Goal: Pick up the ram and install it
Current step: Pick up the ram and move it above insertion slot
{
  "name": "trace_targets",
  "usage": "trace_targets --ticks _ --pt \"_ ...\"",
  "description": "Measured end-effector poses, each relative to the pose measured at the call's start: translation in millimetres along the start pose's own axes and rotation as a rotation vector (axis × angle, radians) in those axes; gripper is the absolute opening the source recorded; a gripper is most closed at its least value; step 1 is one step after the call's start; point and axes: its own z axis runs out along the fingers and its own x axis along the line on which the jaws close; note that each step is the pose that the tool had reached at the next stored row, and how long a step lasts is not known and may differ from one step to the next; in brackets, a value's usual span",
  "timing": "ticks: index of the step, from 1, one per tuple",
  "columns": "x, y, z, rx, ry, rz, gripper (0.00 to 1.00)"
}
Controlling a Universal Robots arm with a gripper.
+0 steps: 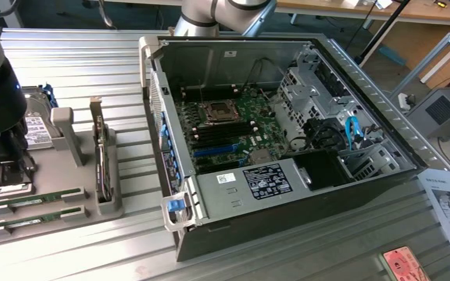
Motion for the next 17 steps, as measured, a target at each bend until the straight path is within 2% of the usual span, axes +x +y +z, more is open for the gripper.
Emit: trace_targets --ticks 17 --pt "6.3 -0.6 15.4 0.0 0.0 0.0 0.31"
